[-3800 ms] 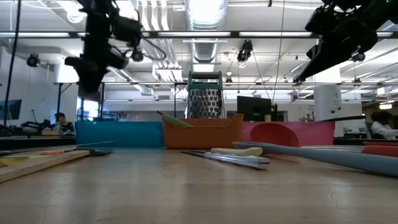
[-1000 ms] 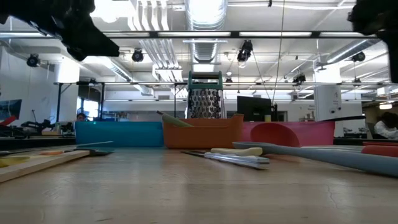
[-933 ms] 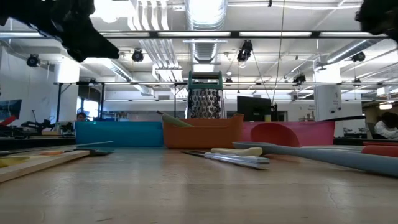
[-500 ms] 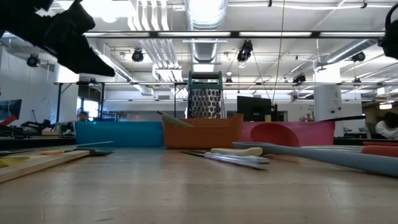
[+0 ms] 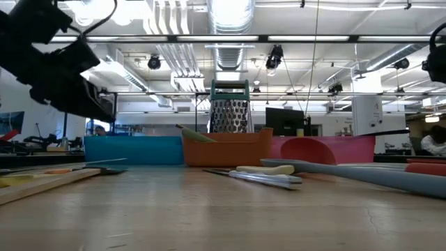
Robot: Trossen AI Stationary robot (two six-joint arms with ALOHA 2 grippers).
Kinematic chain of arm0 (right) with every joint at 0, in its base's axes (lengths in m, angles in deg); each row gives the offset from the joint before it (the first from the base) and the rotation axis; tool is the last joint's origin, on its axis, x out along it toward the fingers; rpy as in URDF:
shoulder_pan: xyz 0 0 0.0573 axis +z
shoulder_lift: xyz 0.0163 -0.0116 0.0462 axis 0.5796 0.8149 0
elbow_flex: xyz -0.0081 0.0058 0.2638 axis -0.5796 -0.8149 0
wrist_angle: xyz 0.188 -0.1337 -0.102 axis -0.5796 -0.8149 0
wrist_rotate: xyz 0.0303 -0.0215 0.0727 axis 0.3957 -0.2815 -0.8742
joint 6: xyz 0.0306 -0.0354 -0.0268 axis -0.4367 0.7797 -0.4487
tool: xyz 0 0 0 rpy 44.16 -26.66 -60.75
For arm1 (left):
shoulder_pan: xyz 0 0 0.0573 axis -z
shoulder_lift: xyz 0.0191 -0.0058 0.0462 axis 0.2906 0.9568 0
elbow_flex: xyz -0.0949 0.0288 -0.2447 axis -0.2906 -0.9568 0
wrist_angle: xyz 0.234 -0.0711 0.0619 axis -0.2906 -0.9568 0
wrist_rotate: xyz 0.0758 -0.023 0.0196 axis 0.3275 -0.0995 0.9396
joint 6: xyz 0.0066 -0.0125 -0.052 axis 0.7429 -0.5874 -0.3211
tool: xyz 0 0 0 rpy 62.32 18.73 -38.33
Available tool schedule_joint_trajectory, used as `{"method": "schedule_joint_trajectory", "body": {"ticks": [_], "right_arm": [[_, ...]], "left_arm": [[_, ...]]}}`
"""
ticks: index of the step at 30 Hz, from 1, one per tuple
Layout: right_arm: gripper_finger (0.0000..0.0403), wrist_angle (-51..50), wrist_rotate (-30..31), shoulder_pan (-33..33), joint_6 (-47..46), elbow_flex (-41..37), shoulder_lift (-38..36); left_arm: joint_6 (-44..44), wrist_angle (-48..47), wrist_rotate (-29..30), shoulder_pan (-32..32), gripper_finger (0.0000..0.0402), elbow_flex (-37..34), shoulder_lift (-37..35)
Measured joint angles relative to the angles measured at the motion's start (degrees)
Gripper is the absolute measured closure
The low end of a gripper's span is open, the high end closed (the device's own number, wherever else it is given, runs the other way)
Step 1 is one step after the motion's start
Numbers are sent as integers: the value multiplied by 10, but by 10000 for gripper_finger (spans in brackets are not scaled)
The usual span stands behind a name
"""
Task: Pick & Place Kitchen Items
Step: Put the red slotted ladle scoop into the pink bin
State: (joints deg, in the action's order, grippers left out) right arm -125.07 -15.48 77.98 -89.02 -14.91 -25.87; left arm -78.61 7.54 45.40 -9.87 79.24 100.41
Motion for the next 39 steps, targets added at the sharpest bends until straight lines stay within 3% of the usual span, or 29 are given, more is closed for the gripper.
{"method": "schedule_joint_trajectory", "body": {"ticks": [11, 19, 30, 39], "right_arm": [[209, 10, 20, -66, -19, 5, 90], [225, 32, 13, -97, 50, -10, 150], [270, 106, 4, -103, 59, -73, 109], [366, 93, 3, -103, 60, -82, 87]], "left_arm": [[-1, 3, 0, 0, 275, -27, 0], [-1, 3, 0, 0, 275, -27, 0], [2, 3, 0, 0, 275, -27, 0], [3, 3, 0, 0, 273, -27, 0]]}}
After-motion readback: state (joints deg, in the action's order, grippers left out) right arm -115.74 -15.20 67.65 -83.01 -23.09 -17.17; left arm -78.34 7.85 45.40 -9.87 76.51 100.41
